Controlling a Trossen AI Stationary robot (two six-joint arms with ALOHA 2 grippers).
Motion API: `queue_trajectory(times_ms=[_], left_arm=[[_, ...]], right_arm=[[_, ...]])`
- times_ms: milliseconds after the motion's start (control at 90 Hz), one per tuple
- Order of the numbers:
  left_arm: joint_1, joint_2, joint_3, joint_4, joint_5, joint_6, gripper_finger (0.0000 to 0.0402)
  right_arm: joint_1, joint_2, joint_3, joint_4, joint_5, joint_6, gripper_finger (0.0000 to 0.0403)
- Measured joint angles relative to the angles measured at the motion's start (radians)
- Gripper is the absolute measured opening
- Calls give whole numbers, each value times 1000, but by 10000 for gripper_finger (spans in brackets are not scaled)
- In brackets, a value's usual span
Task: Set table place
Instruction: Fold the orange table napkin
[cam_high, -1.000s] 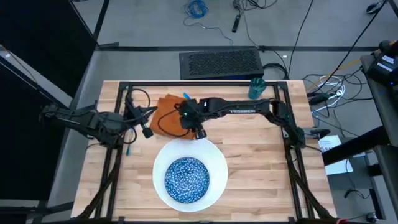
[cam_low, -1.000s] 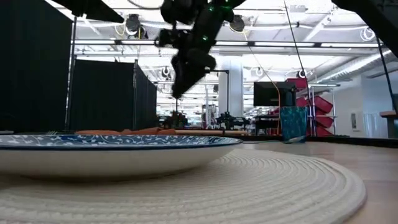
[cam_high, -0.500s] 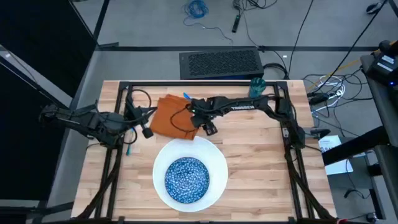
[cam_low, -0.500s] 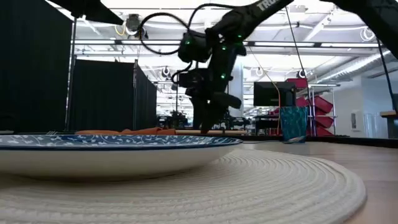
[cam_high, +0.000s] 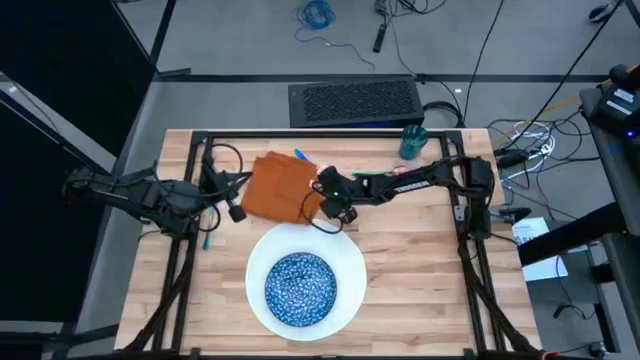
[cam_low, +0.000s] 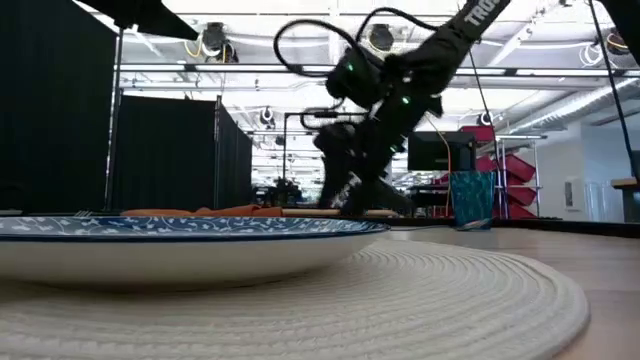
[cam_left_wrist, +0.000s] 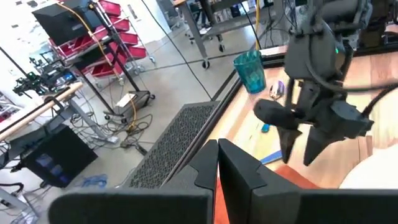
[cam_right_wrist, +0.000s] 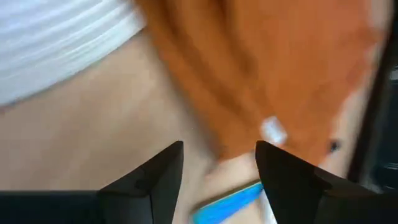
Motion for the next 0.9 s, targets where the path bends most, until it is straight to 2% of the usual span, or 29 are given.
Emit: queue_trajectory(times_ms=[244, 589, 900], left_arm=[[0, 0, 0, 0, 0, -6, 0], [0, 0, 0, 0, 0, -12, 0], [0, 0, 0, 0, 0, -12, 0]], right_arm=[[11, 0, -28, 159, 26, 4, 187], [0, 43, -27, 151, 25, -19, 187], [-21, 59, -27, 247, 26, -56, 187]])
